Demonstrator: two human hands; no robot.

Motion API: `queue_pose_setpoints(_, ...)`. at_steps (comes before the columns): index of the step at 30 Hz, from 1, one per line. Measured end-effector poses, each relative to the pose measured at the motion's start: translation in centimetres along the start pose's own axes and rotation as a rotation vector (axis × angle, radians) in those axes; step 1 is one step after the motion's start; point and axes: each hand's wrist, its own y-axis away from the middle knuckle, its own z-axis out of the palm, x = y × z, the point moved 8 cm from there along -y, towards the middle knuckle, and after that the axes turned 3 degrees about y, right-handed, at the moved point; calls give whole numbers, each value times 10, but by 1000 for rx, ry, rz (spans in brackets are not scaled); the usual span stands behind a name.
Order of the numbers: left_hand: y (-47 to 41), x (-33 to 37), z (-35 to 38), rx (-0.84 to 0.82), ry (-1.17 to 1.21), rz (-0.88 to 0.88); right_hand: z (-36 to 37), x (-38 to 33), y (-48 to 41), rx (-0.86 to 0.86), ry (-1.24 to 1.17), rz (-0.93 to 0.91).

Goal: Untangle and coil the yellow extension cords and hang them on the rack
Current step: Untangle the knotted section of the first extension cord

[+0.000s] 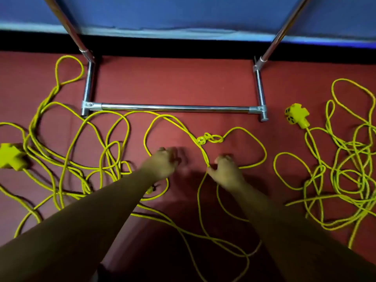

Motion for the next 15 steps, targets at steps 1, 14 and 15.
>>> queue_pose_setpoints(1, -5, -4, 8, -4, 13, -14, 9, 3, 0, -8, 27, 10)
queue_pose_setpoints(14, -5, 11, 46, -66, 958, -320, 6, -33, 65, -101, -525, -264)
queue_pose_setpoints(15, -1, 14, 41, -41, 1050, -356, -2, -35, 75, -128, -567, -266)
